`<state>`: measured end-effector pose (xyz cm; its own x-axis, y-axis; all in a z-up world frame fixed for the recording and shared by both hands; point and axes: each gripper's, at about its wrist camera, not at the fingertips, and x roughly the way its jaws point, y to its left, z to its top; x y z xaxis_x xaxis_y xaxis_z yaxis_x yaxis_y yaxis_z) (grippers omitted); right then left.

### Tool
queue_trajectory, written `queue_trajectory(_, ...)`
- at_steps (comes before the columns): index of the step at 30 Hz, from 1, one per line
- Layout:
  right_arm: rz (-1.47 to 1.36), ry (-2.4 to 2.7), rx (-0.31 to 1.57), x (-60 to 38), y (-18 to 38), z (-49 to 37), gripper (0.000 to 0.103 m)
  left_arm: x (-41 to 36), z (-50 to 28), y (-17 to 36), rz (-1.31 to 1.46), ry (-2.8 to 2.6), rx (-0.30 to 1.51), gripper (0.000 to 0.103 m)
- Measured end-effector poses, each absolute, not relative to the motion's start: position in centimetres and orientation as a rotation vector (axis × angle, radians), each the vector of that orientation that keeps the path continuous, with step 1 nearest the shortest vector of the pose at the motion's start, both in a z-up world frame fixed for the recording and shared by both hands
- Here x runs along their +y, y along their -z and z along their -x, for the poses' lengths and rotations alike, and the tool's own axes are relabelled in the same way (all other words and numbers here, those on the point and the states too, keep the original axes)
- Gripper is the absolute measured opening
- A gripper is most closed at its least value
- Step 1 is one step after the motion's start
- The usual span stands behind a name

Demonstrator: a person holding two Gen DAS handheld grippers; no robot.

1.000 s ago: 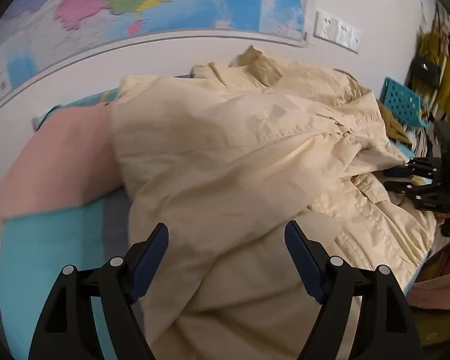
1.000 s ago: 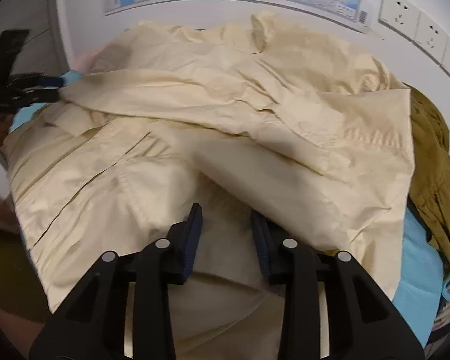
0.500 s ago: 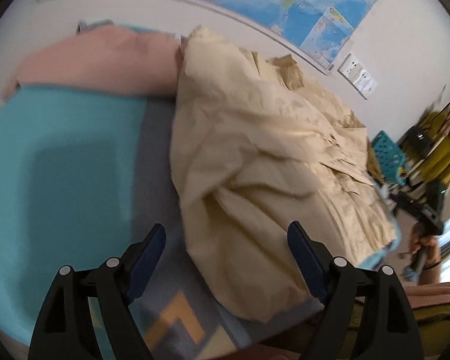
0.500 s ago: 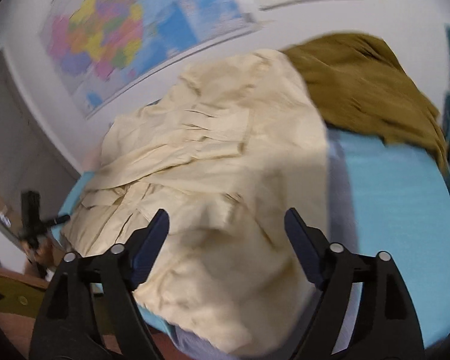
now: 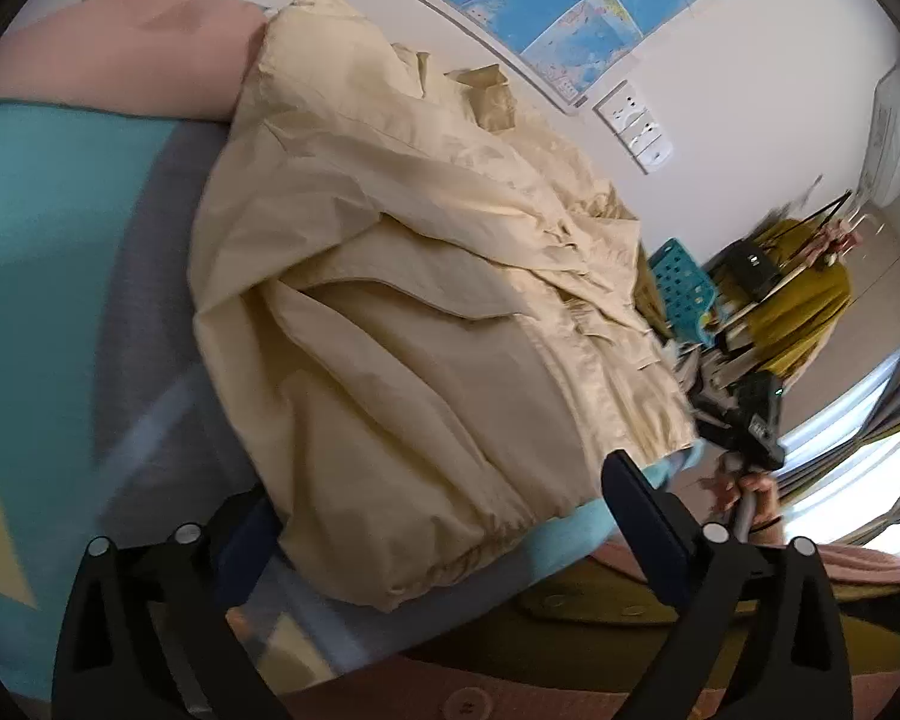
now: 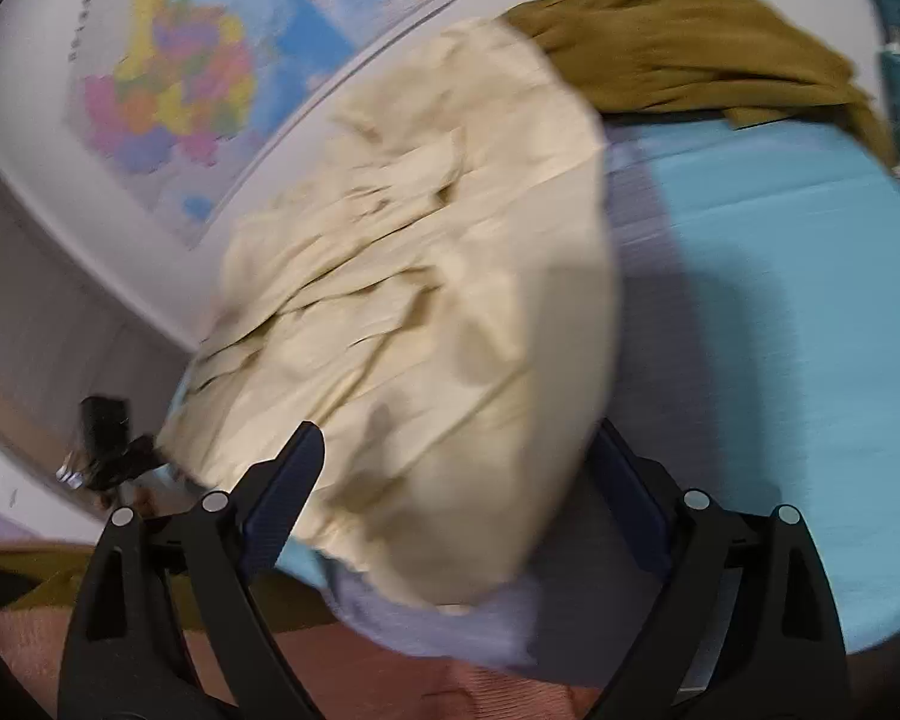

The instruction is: Fold large clothes

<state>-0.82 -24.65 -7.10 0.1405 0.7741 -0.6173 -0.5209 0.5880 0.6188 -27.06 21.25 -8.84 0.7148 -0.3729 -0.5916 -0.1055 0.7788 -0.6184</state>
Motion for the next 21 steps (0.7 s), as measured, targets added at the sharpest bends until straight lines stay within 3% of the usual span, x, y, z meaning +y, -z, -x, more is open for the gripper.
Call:
queue_trajectory(10,-0.308,-1.122,1.045,-20.8,7.4,1.2,0.082,20.5,24.7,8.7,0.681,0.103,0.739,0.094)
queue_trajectory(12,-0.314,-1.118,1.056,-20.4,7.4,1.1,0.073,20.6,24.5,8.8,0.680,0.053,0.746,0.073)
queue_trajectory(14,-0.360,-1.123,1.084,-20.4,7.9,0.9,0.050,21.0,24.4,9.0,0.688,-0.011,0.767,0.048)
queue_trajectory(17,-0.469,-1.116,1.113,-21.3,8.4,0.5,0.020,21.4,24.3,9.0,0.696,-0.066,0.804,0.028)
queue_trajectory(21,-0.498,-1.158,1.010,-22.1,5.0,2.2,0.016,21.5,24.9,7.2,0.698,-0.048,0.796,0.018)
